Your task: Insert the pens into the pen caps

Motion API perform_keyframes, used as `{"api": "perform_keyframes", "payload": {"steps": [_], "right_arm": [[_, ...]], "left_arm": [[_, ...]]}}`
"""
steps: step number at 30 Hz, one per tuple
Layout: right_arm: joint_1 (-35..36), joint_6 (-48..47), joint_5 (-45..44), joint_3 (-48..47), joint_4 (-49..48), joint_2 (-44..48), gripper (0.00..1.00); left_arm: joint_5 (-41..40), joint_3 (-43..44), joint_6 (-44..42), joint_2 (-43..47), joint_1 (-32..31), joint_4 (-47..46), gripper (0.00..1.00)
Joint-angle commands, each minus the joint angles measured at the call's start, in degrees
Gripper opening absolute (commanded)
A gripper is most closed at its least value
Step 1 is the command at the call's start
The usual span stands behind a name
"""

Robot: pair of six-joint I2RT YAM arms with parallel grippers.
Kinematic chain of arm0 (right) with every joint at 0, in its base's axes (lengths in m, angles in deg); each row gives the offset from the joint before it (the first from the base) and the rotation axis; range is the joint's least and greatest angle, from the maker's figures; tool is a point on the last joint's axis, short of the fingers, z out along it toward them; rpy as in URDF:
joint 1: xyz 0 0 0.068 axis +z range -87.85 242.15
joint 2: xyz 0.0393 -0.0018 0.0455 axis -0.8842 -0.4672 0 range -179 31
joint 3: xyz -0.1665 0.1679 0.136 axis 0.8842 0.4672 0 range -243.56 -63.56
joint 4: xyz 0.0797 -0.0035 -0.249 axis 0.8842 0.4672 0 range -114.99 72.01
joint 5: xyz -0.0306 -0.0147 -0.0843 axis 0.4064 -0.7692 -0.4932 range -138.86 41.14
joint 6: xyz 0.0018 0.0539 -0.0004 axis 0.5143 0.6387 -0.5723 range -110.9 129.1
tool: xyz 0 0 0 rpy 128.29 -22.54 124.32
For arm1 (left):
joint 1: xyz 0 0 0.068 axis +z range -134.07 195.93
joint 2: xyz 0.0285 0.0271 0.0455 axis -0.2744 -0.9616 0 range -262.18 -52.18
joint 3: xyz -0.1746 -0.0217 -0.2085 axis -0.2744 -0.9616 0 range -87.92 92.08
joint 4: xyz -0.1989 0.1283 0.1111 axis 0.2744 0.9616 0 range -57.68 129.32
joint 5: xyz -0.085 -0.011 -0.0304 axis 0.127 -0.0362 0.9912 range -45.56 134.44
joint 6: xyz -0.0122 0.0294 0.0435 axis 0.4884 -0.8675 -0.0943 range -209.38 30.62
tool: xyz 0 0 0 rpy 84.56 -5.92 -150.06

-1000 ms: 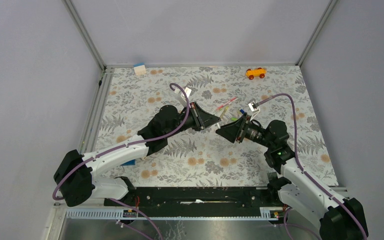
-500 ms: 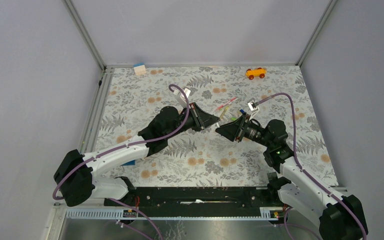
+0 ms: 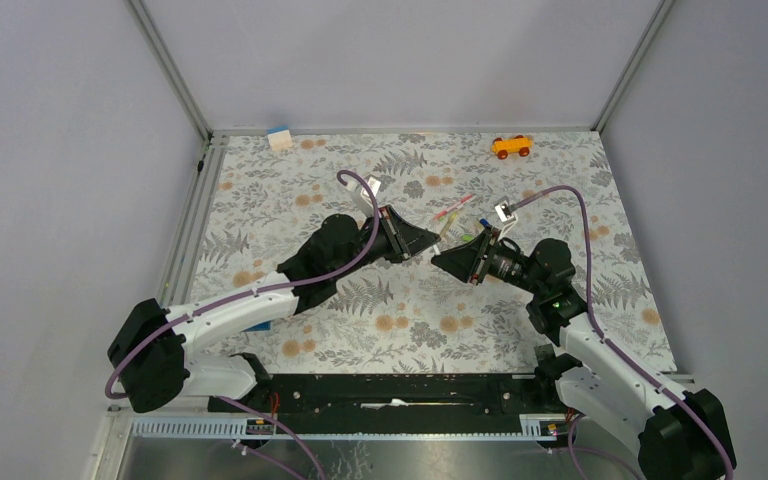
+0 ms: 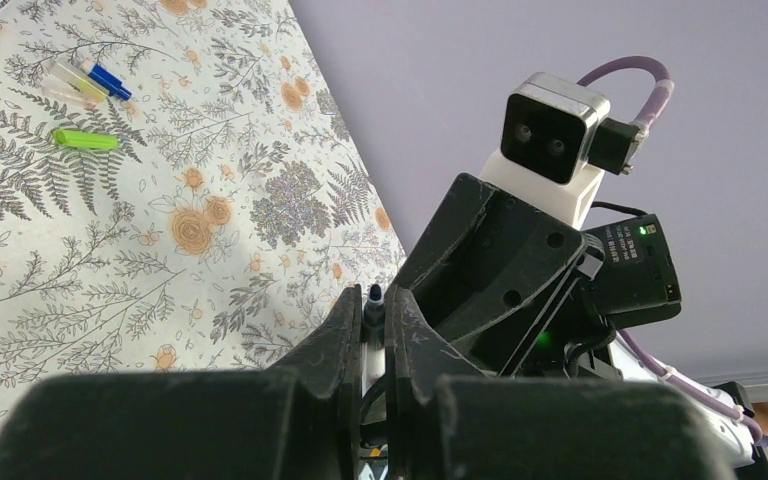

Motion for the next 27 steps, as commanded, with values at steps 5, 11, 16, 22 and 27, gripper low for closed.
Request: {"api": "perform_keyframes", "payload": {"steps": [5, 11, 16, 22, 27], "right_arm": [[0.21, -0.44, -1.54, -0.54, -1.40, 0.35, 0.36], [0.23, -0.52, -1.13, -0.58, -0.90, 0.50, 0.28], [0.23, -0.71, -0.97, -0.27, -0.61, 0.63, 0.10], [0.23, -4.36, -6.63, -0.89, 7.03, 2.79, 0.00], [0.23, -9.47, -25.48, -3.53, 22.45, 5.18, 0.00]], "left_arm": [[0.05, 0.93, -0.53, 0.31, -0.95, -4.05, 0.00], [0.35, 1.06, -0.86, 0.01, -1.30, -3.97, 0.00], [0.69, 1.81, -1.47, -0.53, -1.44, -3.21, 0.00], [-0.43, 5.52, -5.08, -1.98, -1.45, 3.02, 0.26], [-4.10, 8.57, -9.06, -3.12, -1.43, 9.00, 0.61]]}}
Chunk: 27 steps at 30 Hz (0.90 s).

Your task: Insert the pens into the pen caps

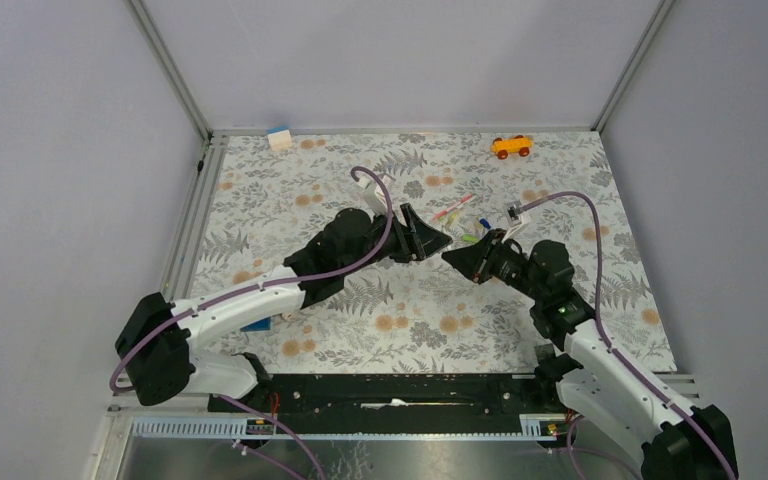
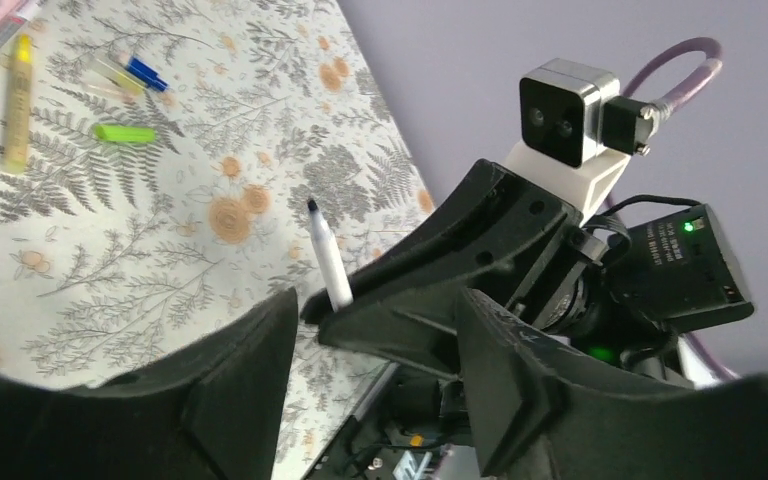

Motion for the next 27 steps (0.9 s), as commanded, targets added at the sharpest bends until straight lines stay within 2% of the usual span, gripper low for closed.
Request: {"api": "perform_keyframes", "payload": {"steps": [1, 4, 6, 12, 15, 19, 21, 27], "right_arm": [[0.00, -6.19, -19.04, -3.89, 13.90, 1.46, 0.00], [-0.79, -8.77, -24.78, -6.14, 17.33, -1.06, 0.00], [-2.77, -9.98, -24.29, -7.60, 17.59, -4.95, 0.00], [-13.69, -11.71, -18.24, -12.04, 15.40, -16.50, 0.00], [-19.80, -9.85, -11.44, -14.74, 12.58, -23.67, 0.00], [-23.92, -7.53, -6.25, -18.74, 8.17, -32.58, 0.00], [-24.44, -6.62, -4.92, -21.33, 6.78, -37.63, 0.00], [-30.20, -2.10, 4.19, -29.05, 2.04, -53.54, 0.00]], "left_arm": [[-3.41, 4.63, -5.00, -0.90, -0.28, 3.46, 0.66], [-4.35, 5.47, -6.63, -1.69, -0.36, 5.43, 0.76], [-4.71, 5.73, -7.59, -2.12, -0.34, 6.30, 0.80], [-4.56, 4.28, -8.69, -2.09, -0.30, 7.96, 0.84], [-4.32, 1.66, -8.91, -0.20, -0.38, 8.55, 0.84], [-4.55, -2.12, -9.36, 4.18, -0.31, 11.33, 0.84], [-5.07, -3.11, -9.84, 7.01, -0.37, 14.69, 0.84], [-12.44, -4.10, -14.65, 18.51, -0.31, 32.98, 0.84]]}}
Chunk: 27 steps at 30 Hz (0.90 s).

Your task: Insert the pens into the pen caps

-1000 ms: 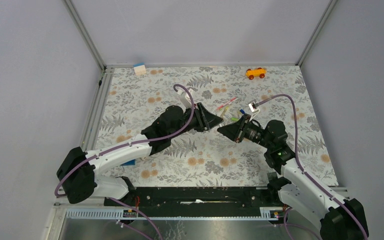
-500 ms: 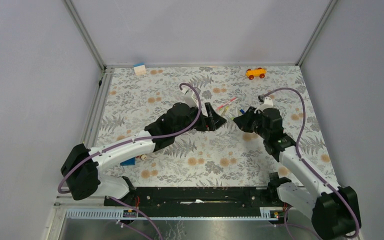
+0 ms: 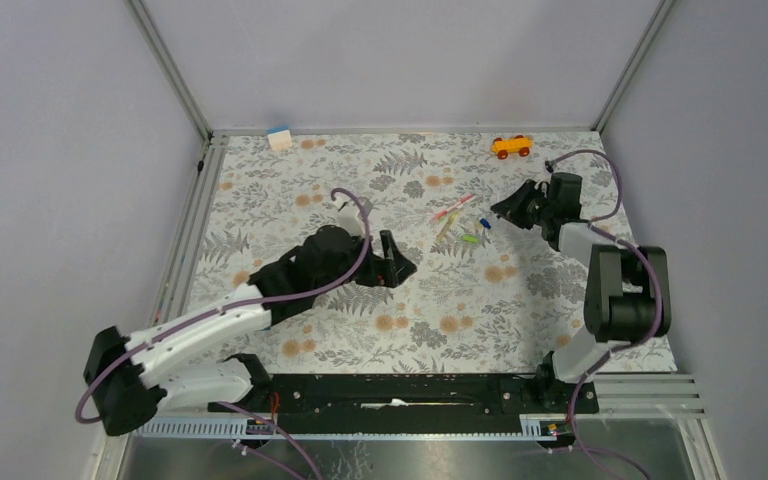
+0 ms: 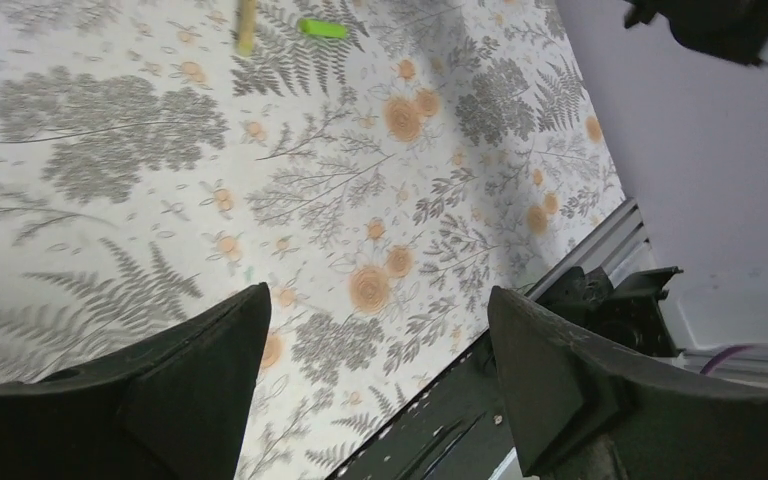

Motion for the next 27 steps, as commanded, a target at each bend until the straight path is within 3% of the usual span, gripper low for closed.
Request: {"api": "perform_keyframes", "payload": {"steps": [1, 7, 12, 23, 27], "right_arm": [[-3.58, 4.94, 10.62, -7.03, -7.51, -10.45, 0.00], [-4.38, 8.57, 14.97, -11.28, -12.78, -21.17, 0.00], [-4.43, 10.03, 16.87, -11.87, -15.85, -25.79, 0.00], [-4.51, 17.59, 19.90, -5.16, -26.68, -29.54, 0.00], [-3.99, 22.71, 19.97, 0.52, -34.88, -29.98, 0.00]], "left_arm": [[-7.49, -1.36, -5.52, 10.52, -0.16, 12.42, 0.84], [-13.43, -3.88, -8.32, 22.57, -0.05, 24.07, 0.84], [-14.46, -1.88, -8.96, 28.84, -0.10, 28.36, 0.85], [-15.55, -2.23, -10.86, 32.98, -0.09, 27.54, 0.85], [-15.10, -2.22, -10.91, 33.70, -0.04, 27.50, 0.85]]}}
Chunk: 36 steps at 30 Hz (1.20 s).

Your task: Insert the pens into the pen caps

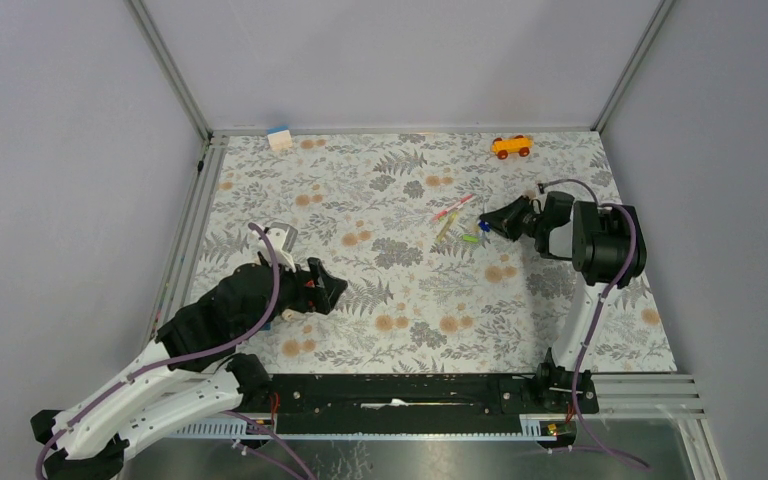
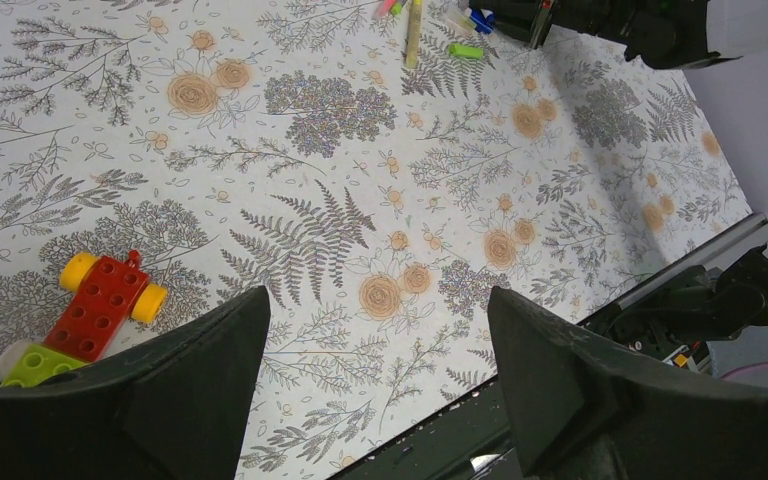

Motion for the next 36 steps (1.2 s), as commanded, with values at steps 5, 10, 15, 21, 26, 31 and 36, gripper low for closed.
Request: {"api": "perform_keyframes", "payload": {"steps": [5, 10, 15, 21, 26, 31, 36], "right_arm": [[3.92, 4.53, -1.44, 8.18, -8.80, 0.00, 0.00], [9.30, 6.23, -2.55, 10.72, -13.52, -2.34, 0.00], [13.44, 8.25, -4.40, 14.81, -18.37, -2.89, 0.00], [18.72, 12.52, -6.75, 21.40, -26.07, -1.97, 0.00], [23.64, 16.82, -7.35, 24.02, -34.18, -3.63, 0.00], [25.84, 18.51, -7.65, 24.90, -35.27, -2.71, 0.00], [27.22, 17.26, -8.70, 26.82, -31.72, 3.29, 0.00]], "left_arm": [[-0.10, 1.29, -1.42, 2.36, -0.10, -1.35, 0.85], [0.44, 1.08, -1.23, 3.86, -0.13, -1.30, 0.85], [0.63, 0.74, -0.57, 5.55, -0.15, -1.36, 0.85], [1.31, 0.51, -0.19, 5.95, -0.17, -1.36, 0.85], [1.46, 0.42, -0.10, 5.39, -0.15, -1.36, 0.85], [1.29, 0.46, -0.19, 4.51, -0.11, -1.32, 0.84], [0.58, 0.38, -0.06, 4.28, -0.14, -1.27, 0.84]]}}
